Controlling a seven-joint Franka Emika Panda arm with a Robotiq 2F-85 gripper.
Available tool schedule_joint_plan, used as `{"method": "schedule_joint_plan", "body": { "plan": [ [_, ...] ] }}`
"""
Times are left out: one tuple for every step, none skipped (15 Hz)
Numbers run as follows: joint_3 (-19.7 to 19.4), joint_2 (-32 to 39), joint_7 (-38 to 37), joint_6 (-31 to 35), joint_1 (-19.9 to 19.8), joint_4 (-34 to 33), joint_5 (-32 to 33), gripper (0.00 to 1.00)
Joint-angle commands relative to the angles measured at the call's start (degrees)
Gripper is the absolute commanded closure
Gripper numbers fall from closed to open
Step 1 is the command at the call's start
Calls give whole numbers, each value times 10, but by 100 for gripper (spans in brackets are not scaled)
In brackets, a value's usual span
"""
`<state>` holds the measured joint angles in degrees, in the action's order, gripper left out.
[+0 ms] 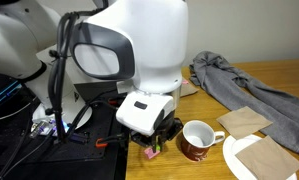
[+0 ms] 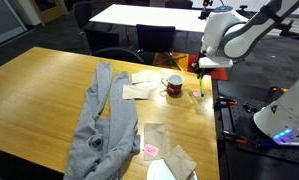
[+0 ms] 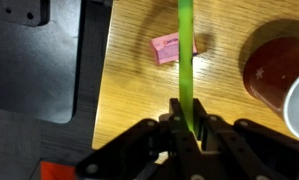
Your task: Remove the yellow pen from the maroon mug
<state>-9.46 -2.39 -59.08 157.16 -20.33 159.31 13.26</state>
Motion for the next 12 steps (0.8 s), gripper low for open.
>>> {"method": "schedule_joint_plan", "body": {
  "plan": [
    [-24,44,-10,34,13,-1,-11,96],
    [-30,53,-11,40,17,-1,-12,96],
    [-37,59,-8,43,21,-1,-14,96],
    [-43,68,-8,48,26,-1,-16,96],
    [-49,76,-7,52,31,-1,-20,96],
    [-54,80,-8,57,37,-1,-21,96],
    [-59,84,-8,62,44,-1,-25,96],
    [-62,88,-5,69,49,-2,-32,96],
    [-66,90,-4,73,55,-2,-36,96],
    [-69,92,-4,78,61,-2,-41,96],
    [-70,93,1,86,66,-2,-51,96],
    [-72,96,1,94,71,-2,-58,96]
  ]
}}
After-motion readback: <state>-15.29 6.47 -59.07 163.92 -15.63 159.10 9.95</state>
